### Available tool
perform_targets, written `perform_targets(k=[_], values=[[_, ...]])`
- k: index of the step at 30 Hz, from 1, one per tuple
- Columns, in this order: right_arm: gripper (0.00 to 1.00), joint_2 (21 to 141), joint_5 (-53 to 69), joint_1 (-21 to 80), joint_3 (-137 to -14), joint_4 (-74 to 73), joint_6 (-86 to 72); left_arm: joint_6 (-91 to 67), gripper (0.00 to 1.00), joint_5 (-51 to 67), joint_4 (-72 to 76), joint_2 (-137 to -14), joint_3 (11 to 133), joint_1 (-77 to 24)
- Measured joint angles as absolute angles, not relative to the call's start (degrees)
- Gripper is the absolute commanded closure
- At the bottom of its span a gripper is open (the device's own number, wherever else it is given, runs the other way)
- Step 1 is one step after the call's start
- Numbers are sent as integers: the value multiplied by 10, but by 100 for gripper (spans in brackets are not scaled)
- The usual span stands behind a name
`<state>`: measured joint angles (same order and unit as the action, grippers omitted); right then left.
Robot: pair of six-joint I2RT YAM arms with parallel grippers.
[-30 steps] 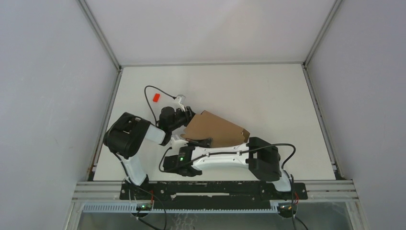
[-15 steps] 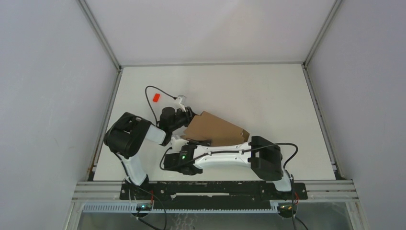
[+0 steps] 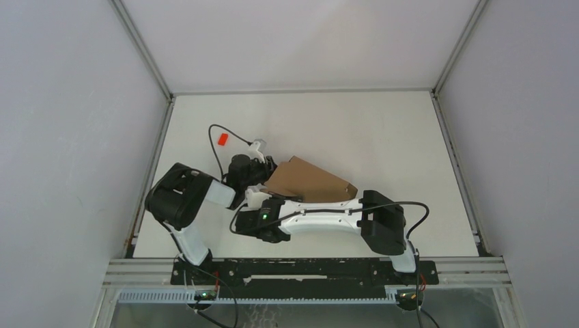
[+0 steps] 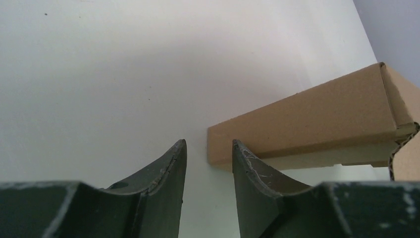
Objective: Fold the paper box
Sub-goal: Fold the paper box at the center of the board.
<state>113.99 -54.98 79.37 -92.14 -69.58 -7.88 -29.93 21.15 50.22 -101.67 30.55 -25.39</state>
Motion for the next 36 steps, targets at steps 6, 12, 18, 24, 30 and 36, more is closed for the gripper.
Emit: perform_targets(k=[6, 12, 18, 24, 30, 36], values=[[100, 1140, -547, 792, -921, -695, -78, -299, 56, 214, 517, -1015, 288, -254], [100, 1140, -545, 792, -921, -694, -77, -291, 56, 217, 517, -1005, 271, -256], [100, 1140, -544, 792, -921, -692, -78, -280, 55, 230, 525, -988, 259, -256], [100, 1140, -542, 792, -921, -691, -78, -278, 55, 241, 529, -990, 260, -257], [100, 1140, -538, 792, -919, -688, -77, -274, 55, 247, 539, -999, 265, -257], [100, 1140, -535, 792, -912, -682, -75, -268, 51, 248, 538, -1005, 275, -258]])
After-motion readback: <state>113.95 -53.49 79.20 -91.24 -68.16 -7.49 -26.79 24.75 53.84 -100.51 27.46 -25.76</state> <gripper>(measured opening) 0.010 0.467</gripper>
